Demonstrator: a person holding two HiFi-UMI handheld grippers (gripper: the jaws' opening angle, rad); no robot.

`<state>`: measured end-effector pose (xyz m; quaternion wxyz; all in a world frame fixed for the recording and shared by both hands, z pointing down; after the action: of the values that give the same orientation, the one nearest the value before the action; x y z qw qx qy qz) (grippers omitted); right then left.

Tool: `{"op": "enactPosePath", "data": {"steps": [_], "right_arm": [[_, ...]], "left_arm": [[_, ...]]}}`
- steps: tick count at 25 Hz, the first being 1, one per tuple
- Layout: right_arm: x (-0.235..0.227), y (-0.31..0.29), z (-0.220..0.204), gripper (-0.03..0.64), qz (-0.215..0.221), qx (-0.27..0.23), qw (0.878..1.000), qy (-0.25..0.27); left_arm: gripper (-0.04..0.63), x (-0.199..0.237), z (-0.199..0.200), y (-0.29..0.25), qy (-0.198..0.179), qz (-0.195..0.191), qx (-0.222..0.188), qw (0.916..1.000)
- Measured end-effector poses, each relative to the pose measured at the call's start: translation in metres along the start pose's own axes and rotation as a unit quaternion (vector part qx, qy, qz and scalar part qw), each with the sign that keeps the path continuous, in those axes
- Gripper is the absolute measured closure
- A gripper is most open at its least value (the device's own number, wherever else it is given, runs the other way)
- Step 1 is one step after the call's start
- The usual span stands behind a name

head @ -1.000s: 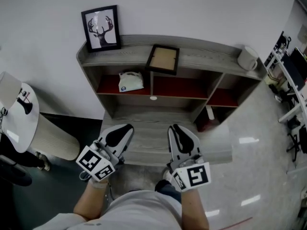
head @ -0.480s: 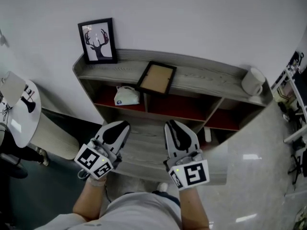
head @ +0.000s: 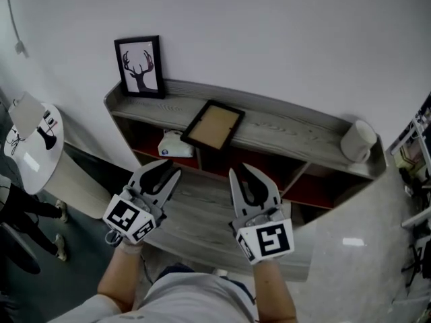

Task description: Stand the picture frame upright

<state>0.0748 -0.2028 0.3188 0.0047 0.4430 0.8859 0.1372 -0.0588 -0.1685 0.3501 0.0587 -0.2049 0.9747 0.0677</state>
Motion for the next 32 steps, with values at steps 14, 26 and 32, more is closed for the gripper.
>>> {"op": "enactPosePath", "data": {"steps": [14,26,32], "right_arm": [[-0.030,-0.018,-0.007,0.566,-0.046,0.019,0.999,-0.002],[-0.018,-0.036,-0.040,0.566,-0.073,0.087,0.993,0.022],[-0.010,-0.046,-0.052,0.566,-0.058,0.126,0.989,0.051]], "left_arm": [[0.397,0.037,-0.012,-0.054,-0.100,-0.026,0.051,0.9933],[0.397,0.043,-0.013,-0.069,-0.091,-0.079,0.033,0.9921],[0.397,0.041,-0.009,-0.073,-0.091,-0.087,0.019,0.9919]]}}
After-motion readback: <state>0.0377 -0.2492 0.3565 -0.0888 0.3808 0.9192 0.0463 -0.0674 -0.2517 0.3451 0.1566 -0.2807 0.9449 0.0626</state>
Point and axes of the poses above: the fingertips, and each gripper's own axes: y backward along the fingers, x to its left, z out of its top, the point moved 1 cm from there along y, backward along the fingers, and after that the axes turned 3 degrees about -x, right-handed, at the moved point
